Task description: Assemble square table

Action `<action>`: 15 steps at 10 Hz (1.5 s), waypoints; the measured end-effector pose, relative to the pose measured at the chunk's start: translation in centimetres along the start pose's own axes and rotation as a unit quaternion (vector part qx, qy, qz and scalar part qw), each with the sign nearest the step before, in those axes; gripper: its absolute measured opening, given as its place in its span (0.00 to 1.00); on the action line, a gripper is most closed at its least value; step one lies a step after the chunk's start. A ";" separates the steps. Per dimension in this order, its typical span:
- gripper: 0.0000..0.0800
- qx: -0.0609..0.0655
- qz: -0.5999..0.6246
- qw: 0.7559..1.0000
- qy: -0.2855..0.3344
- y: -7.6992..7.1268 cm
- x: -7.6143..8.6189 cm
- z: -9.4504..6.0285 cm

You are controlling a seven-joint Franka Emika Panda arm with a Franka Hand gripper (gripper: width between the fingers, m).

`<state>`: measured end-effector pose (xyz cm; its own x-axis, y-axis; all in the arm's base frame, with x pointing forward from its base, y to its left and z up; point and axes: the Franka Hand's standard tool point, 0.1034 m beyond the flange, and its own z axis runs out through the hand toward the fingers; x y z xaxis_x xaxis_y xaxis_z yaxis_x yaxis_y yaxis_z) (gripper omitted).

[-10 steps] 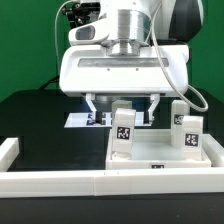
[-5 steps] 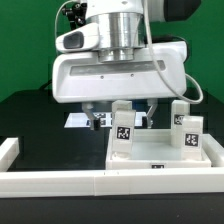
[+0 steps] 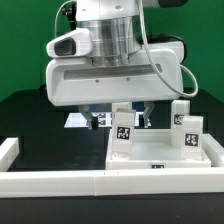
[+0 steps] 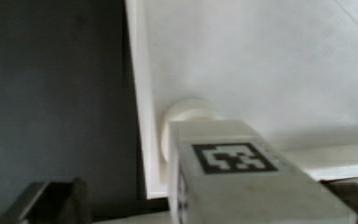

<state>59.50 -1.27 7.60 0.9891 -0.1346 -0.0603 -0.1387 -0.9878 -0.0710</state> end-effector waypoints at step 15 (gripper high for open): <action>0.36 0.001 0.322 0.947 -0.001 -0.5 -0.1 0.2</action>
Offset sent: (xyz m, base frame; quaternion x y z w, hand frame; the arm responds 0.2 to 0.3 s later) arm 0.0000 0.0000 0.0000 0.0000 0.0000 0.0000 1.0000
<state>59.48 -0.74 7.43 0.6996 -0.7083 -0.0941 -0.7127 -0.7011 -0.0214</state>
